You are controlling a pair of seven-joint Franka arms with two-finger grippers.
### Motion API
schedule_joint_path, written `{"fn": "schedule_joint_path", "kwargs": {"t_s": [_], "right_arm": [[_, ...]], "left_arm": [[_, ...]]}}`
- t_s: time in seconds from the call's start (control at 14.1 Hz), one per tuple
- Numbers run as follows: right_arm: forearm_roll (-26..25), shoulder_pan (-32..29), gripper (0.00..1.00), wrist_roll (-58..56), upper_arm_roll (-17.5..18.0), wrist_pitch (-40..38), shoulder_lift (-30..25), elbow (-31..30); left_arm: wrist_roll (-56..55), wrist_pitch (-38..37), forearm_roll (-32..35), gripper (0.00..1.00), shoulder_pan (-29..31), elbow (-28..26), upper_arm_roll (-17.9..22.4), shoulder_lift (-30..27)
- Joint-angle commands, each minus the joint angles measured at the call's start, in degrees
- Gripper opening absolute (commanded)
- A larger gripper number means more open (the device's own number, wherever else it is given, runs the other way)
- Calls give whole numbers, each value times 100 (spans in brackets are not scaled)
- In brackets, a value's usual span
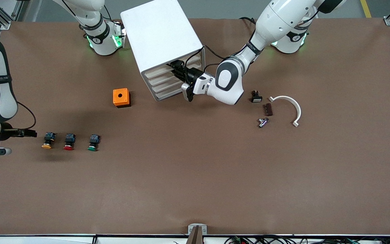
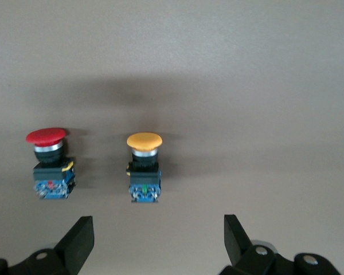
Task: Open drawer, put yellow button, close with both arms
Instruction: 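Grasp the drawer front with the left gripper while the right gripper reaches the yellow button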
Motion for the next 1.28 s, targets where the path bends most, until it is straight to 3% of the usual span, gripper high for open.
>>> {"fn": "schedule_joint_path", "kwargs": {"t_s": [0.0,0.64,0.85,1.21], "right_arm": [[-7,-27,100,-47,37,405,-101,-421],[10,-54,100,-55,73,862,286,-712],[326,-62,100,-55,64,1055,488,-712],[344,-115,100,-11,64,1284,664,-695]], "left_arm": [[307,77,-187,36,38,-231,-91,-209],[449,-11,358,17,381,-222,-65,-209],[449,-20,367,10,390,-222,-65,-183],[431,-55,376,4,503,-213,-56,-174]]}}
